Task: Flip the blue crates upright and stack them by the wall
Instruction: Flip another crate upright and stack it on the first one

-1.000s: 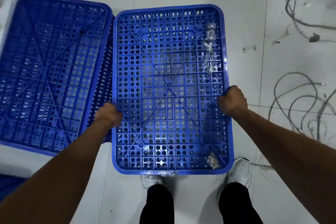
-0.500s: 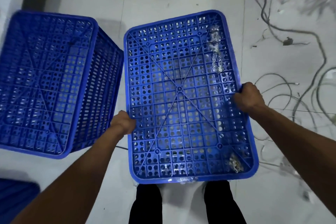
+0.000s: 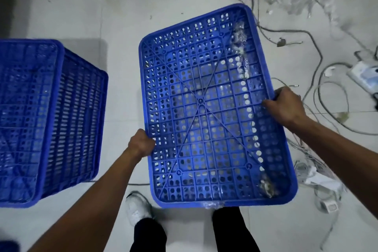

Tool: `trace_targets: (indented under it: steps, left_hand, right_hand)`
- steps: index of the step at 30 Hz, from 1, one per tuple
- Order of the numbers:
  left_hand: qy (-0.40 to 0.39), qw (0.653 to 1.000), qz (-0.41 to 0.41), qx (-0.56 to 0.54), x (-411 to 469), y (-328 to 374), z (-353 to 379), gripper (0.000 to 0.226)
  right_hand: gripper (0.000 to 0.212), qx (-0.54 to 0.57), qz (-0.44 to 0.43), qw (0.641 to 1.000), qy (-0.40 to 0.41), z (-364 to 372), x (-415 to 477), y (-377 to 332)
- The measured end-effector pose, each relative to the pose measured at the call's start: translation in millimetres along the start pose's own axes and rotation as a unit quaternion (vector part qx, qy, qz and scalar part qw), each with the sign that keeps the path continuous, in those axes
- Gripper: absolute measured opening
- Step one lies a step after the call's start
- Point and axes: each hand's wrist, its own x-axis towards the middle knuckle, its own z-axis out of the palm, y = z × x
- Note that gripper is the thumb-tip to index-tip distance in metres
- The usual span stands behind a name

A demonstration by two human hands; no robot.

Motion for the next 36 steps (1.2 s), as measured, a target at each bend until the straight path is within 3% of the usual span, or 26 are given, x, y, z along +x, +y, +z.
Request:
trace_targets:
  steps: [6, 12, 19, 24, 27, 32, 36]
  left_hand:
    - [-0.015, 1.0, 0.013, -0.012, 0.2, 8.5, 28.3, 0.08]
    - [0.012, 0.996, 0.04, 0.079, -22.3, 20.7, 37.9, 0.101]
    - [-0.021, 0.977, 0.15, 0.153, -53.1, 31.1, 18.9, 0.09]
    - [0.038, 0.95, 0.307, 0.043, -96.9, 66.2, -0.2, 0.074]
    - [0.038, 0.92, 0.38, 0.088, -120.6, 78.8, -4.6, 0.084]
    - [0.053, 0.943, 0.317, 0.085, -127.8, 63.0, -16.3, 0.112]
    - [0.074, 0.964, 0.254, 0.017, -127.5, 45.5, -29.2, 0.096]
  right_hand:
    - [0.033, 0.021, 0.049, 0.999, -0.001, 6.7, -0.8, 25.2]
    - [0.031, 0.037, 0.041, 0.998, 0.002, 3.0, -14.5, 12.9]
    - [0.035, 0.002, -0.021, 1.0, 0.006, -0.4, -54.8, -33.7]
    - [0.037, 0.0, -0.065, 0.998, -0.027, 1.6, -89.3, -93.2]
    - [0.038, 0.012, -0.087, 0.995, -0.045, 7.3, -107.2, -127.5]
    - [0.038, 0.021, -0.135, 0.986, -0.091, 20.6, -126.7, -162.8]
    - [0.024, 0.073, -0.198, 0.962, -0.171, 32.8, -133.0, -178.4]
